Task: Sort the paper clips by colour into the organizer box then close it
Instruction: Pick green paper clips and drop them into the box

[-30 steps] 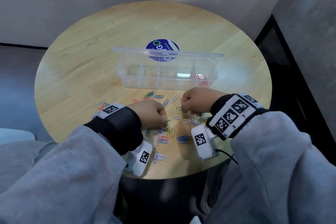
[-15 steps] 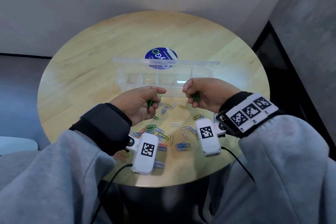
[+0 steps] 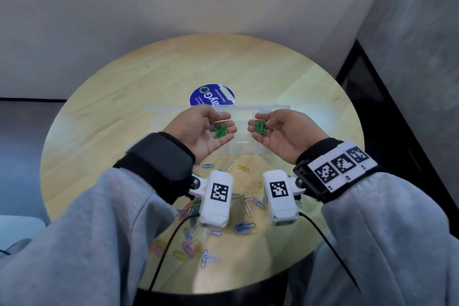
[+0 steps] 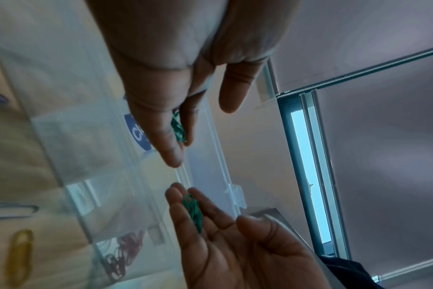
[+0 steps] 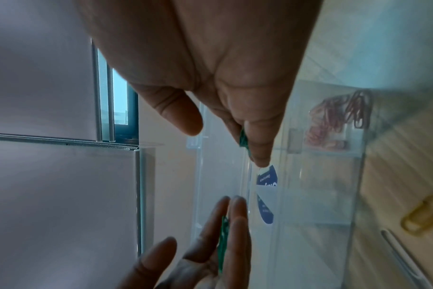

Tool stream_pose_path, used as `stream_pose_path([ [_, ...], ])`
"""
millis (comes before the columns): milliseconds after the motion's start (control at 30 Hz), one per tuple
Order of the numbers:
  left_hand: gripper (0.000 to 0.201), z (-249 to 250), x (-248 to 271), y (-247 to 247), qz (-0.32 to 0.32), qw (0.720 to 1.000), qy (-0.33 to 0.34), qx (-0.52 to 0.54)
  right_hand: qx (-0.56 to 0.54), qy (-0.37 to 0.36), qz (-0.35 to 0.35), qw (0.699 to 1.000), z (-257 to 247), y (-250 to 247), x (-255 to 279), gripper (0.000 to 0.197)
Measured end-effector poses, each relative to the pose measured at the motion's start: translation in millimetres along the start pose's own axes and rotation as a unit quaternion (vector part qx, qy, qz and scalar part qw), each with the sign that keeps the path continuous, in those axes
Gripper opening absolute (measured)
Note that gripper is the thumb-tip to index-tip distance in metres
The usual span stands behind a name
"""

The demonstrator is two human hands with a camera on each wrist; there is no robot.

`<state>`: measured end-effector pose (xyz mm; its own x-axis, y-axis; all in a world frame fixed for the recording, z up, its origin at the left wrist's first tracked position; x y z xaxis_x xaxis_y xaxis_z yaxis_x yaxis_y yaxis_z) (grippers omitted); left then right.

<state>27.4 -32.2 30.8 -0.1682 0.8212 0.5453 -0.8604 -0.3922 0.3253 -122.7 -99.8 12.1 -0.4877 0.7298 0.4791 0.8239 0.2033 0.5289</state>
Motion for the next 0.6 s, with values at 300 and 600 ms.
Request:
stream_pose_path([
  [300, 0.029, -6.1, -16.3, 12.8, -0.02, 0.999, 0.012, 0.024, -0.011, 0.009, -0.023, 1.0, -1.3, 1.5, -8.5, 0.041],
  [600, 0.039, -17.6, -4.4, 8.8, 0.0, 0.999, 0.022, -0.037, 0.189, 0.003, -0.026, 0.982, -6.4, -10.8, 4.4, 0.029],
])
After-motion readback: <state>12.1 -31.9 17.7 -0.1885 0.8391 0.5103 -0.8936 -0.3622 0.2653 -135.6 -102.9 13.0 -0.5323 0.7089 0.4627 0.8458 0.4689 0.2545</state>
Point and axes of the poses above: each hand's wrist, its own x-axis away from the middle knuckle, its own y-axis out of the palm, z = x × y, the point moved 1 cm from there along -x, towards the middle knuckle, and after that the axes turned 4 degrees about -x, right-handed, at the moved point
